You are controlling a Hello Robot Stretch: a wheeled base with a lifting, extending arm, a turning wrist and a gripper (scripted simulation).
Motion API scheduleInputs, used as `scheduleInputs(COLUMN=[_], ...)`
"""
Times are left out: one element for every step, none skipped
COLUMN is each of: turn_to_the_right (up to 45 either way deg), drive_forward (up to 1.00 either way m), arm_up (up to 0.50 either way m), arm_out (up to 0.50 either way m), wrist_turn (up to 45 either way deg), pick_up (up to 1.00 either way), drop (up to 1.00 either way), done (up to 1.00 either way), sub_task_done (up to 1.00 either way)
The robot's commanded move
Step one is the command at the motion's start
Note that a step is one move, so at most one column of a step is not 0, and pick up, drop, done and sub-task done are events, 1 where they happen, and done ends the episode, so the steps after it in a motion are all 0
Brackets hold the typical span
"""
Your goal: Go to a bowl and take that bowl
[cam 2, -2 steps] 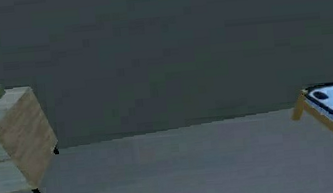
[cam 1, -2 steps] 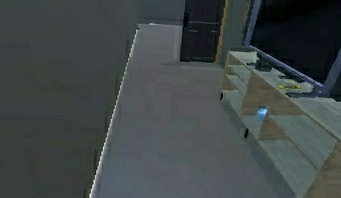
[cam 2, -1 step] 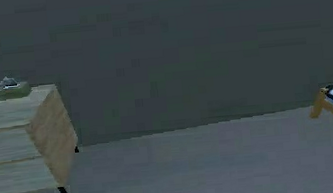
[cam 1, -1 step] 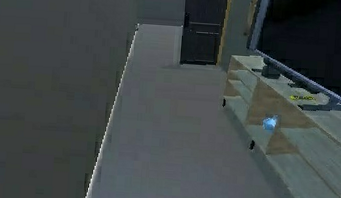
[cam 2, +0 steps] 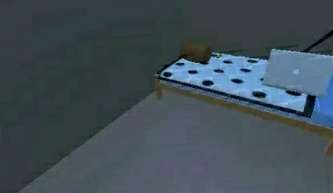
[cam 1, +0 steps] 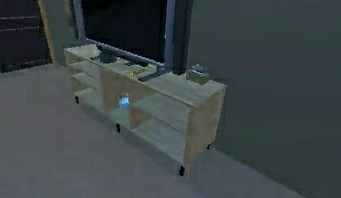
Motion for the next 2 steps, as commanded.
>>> scheduleInputs(turn_to_the_right=[36.0, 0.0], drive_forward=[0.0, 0.2], arm_up=[0.0, 0.0], arm_out=[0.0, 0.0], wrist_turn=[0.0, 0.0], pick_up=[0.0, 0.0], drop=[0.0, 0.0], done=[0.0, 0.0], sub_task_done=[0.0, 0.0])
